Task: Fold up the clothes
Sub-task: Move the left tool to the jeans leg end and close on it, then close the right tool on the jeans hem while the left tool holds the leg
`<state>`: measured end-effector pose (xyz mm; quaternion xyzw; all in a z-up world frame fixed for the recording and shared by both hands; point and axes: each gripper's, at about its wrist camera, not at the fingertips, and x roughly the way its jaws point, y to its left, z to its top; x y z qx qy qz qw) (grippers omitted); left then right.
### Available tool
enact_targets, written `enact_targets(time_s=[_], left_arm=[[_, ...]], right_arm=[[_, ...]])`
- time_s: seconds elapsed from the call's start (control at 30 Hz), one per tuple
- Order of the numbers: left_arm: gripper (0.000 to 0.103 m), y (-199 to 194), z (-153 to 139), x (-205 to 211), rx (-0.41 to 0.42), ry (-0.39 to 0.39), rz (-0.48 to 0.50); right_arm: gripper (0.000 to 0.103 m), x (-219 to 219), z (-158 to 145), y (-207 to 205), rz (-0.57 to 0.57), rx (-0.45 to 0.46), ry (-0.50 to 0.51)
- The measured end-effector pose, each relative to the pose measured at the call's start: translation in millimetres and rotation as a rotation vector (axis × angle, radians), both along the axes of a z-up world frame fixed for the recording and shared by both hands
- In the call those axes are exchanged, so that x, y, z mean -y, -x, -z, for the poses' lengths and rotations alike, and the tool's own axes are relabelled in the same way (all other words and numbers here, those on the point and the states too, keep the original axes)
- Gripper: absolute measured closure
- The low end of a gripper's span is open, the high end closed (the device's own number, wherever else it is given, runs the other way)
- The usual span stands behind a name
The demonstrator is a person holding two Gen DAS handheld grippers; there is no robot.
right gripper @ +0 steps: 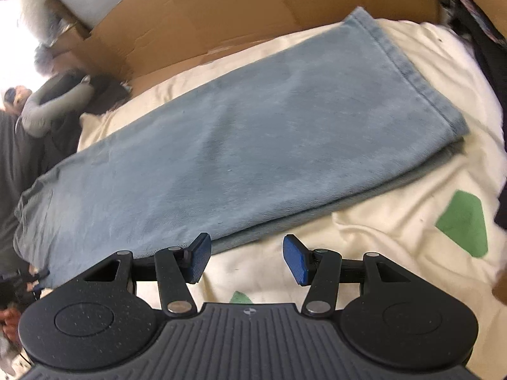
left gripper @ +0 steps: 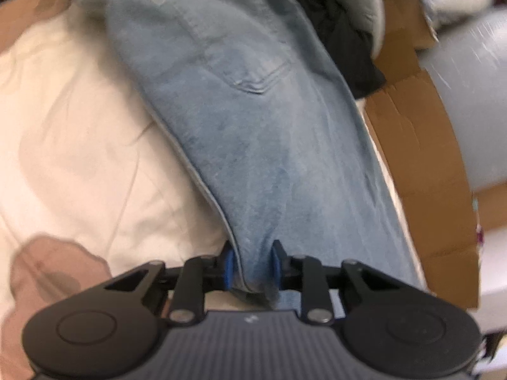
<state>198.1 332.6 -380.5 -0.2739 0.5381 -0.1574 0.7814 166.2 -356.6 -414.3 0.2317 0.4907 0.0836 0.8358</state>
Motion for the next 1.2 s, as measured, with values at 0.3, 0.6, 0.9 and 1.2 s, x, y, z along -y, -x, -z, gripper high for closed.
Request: enact_targets(time_s=[0.3, 0.6, 0.9, 1.2], left_arm=[[0.07, -4, 14, 3, -0.05, 0.021, -0.045], [0.067, -19, 25, 12, -0.07, 0.054, -0.063], [0.067, -16, 24, 15, -0.103, 0.057, -0.077], [0.058, -9, 23, 12, -0.109, 0.073, -0.082]], right_arm=[[0.045, 44, 13, 19, 0.223, 0.014, -0.084], [0.045, 79, 29, 25, 0.432, 0.053, -0.183], [0.046, 88, 40, 10, 0.661, 0.044, -0.231], [0.046, 93, 54, 1, 0.75, 0.032, -0.286]])
